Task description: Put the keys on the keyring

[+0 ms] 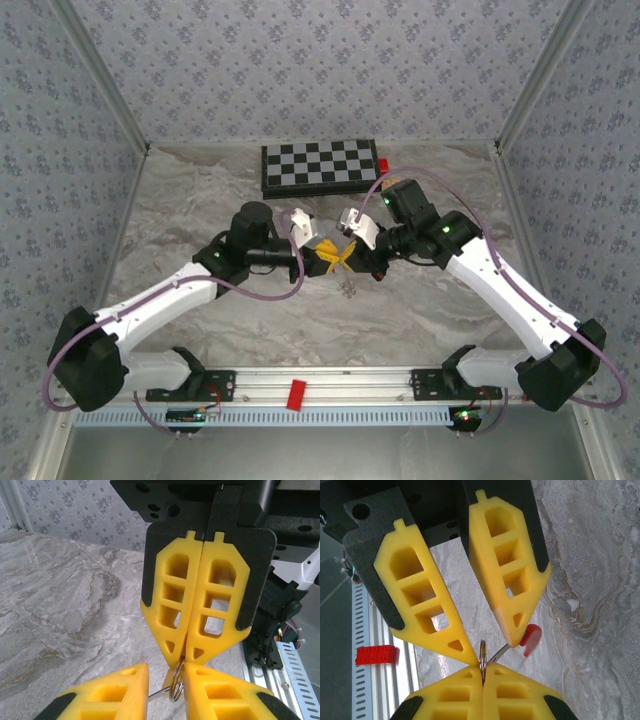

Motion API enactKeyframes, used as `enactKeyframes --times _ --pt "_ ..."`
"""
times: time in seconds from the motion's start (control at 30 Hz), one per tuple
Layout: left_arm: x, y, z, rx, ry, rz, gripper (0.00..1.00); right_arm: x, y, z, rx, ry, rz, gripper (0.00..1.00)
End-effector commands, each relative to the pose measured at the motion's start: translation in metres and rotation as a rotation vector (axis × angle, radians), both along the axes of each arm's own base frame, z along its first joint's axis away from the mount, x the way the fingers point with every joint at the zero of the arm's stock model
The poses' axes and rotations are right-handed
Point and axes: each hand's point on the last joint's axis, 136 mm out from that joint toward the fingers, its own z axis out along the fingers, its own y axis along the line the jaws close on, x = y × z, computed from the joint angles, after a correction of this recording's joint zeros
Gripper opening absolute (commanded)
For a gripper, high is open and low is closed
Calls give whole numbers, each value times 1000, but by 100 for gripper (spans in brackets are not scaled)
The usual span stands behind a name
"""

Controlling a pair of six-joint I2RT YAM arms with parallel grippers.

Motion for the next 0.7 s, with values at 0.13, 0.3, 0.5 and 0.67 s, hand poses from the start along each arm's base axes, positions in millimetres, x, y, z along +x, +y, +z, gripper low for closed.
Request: enactKeyframes --times 0.13,0.3,0.5,0.67 --pt "-11 -6 11 -18 0 -83 22 -3 5 20 51 -43 26 0" --pt "-15 -7 8 -14 18 -111 3 -9 5 25 85 -36 39 0" --pt "-16 -6 8 -5 19 -114 9 -10 2 27 102 -28 29 0" --pt "-13 -3 5 12 1 -90 17 -10 0 27 109 -22 25 0"
